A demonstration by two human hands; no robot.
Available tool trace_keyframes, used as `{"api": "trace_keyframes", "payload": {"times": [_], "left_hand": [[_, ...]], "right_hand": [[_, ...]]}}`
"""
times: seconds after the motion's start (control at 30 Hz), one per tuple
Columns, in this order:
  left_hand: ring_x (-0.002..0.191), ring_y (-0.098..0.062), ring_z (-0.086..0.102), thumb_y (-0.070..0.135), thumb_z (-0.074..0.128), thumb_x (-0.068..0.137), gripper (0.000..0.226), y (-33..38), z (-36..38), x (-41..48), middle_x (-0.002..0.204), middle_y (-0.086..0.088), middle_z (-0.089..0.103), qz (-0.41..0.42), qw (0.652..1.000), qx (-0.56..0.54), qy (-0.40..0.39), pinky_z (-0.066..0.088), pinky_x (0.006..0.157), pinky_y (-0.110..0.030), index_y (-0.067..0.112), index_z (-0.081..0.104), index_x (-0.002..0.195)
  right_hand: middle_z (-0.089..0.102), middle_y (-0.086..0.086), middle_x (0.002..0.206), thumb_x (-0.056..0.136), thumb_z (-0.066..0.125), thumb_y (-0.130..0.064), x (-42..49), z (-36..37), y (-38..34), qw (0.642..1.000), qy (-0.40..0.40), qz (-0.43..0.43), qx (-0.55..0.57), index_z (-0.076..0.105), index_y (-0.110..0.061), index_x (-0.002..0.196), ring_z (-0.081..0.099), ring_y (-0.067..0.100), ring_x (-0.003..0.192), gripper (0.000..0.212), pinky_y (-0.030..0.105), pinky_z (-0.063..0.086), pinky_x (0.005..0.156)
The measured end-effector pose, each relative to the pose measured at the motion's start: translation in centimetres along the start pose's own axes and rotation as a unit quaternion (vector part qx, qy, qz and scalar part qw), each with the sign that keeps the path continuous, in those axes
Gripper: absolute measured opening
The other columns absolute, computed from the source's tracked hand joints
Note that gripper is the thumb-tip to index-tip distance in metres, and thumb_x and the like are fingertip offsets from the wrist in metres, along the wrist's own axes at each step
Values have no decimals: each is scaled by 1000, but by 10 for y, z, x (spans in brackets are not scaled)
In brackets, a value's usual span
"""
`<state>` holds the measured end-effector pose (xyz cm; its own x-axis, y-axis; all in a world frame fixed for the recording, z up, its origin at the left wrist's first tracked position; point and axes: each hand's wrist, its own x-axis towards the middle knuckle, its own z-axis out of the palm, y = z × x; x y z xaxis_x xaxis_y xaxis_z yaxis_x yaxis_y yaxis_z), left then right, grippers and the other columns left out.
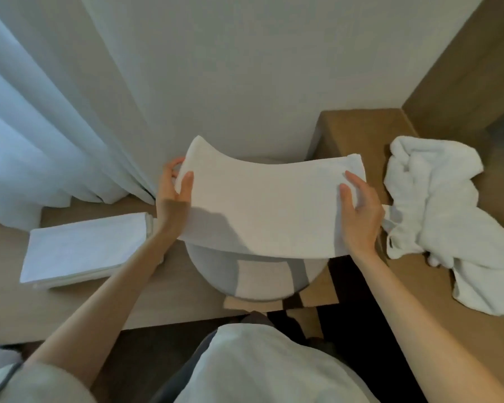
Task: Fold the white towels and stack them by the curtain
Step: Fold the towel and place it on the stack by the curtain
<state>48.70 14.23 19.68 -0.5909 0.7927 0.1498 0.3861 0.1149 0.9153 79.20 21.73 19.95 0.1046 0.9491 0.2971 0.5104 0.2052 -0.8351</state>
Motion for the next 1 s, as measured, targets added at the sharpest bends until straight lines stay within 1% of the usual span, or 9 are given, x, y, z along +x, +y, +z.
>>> {"api": "trace_keyframes", "payload": {"times": [0.1,0.2,0.3,0.4,0.5,0.63,0.77,0.9,1.0], "left_hand": [[74,4,47,23,47,99,29,-20,-36,11,93,10,48,-41,998,27,39,37,69,-18,23,45,128],[71,5,48,24,46,99,29,-37,-66,12,88,16,45,-69,993,37,84,38,65,-14,20,45,128],[78,0,50,25,47,99,31,-51,-88,7,95,12,48,-106,985,39,132,43,71,-22,20,44,129],[77,0,52,24,46,100,30,-63,-104,0,93,12,48,-125,976,59,167,44,66,-21,18,44,129],[78,-7,55,25,45,100,30,-73,-120,-8,93,8,48,-165,965,68,190,44,65,-22,20,44,129],[88,-13,55,25,45,100,30,-87,-143,-14,105,-3,50,-205,950,65,226,45,70,-19,20,44,130],[84,-7,51,30,44,100,31,-105,-168,-17,101,3,46,-255,932,61,250,43,77,-29,23,43,131],[83,-1,49,31,45,100,32,-130,-196,-15,102,4,46,-282,919,65,267,41,77,-28,22,44,130],[88,-9,49,30,46,99,34,-153,-220,-7,108,0,46,-297,914,71,267,41,80,-28,19,43,131]], "right_hand": [[56,-16,121,98,52,-29,8,45,-17,998,-51,-23,17,61,-16,125,45,-18,107,31,-2,29,92],[58,-11,121,98,52,-26,15,85,-33,993,-104,-38,32,61,-13,125,46,-16,106,31,6,33,95],[59,-2,125,97,53,-22,20,119,-45,986,-157,-45,44,60,-12,125,49,1,112,30,20,37,99],[60,2,126,98,52,-18,22,150,-55,975,-210,-50,62,60,-13,124,52,9,114,28,20,38,98],[59,-1,126,100,48,-19,21,175,-59,960,-265,-34,82,60,-16,125,51,5,112,28,12,36,94],[59,2,127,101,45,-19,16,209,-69,949,-299,-40,84,60,-15,125,52,7,110,29,18,37,93],[59,-1,126,101,43,-22,2,241,-81,938,-334,-20,89,59,-20,127,56,15,111,30,25,41,92],[59,-4,123,102,40,-27,-17,274,-93,929,-364,-23,65,56,-26,129,55,10,103,32,26,40,88],[55,-12,115,102,40,-27,-37,300,-105,925,-375,-3,62,56,-29,129,50,5,102,32,24,37,89]]}}
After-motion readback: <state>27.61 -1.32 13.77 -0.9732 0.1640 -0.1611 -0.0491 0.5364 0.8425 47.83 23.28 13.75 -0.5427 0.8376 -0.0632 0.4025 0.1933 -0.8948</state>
